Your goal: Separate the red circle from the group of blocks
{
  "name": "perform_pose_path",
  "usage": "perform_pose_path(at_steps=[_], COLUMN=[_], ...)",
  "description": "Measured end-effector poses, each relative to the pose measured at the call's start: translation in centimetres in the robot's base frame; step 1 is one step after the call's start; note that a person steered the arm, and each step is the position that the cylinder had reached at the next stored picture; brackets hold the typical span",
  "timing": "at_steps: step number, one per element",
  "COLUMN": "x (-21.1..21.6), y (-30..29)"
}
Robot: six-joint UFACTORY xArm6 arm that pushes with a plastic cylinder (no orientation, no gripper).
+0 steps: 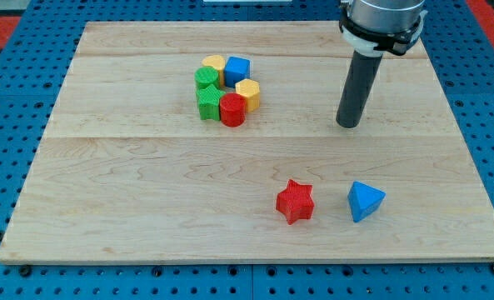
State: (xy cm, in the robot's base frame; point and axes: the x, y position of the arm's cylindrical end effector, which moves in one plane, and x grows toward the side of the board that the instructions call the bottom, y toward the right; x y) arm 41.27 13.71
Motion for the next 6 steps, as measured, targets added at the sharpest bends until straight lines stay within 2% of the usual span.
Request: perform_pose_path(at_steps=[1,2,3,4,6], x=[-2.6,-3.2,-5.7,-5.8,0.0], y=[-2.0,-7.4,-8.6,-13.0,-16.7])
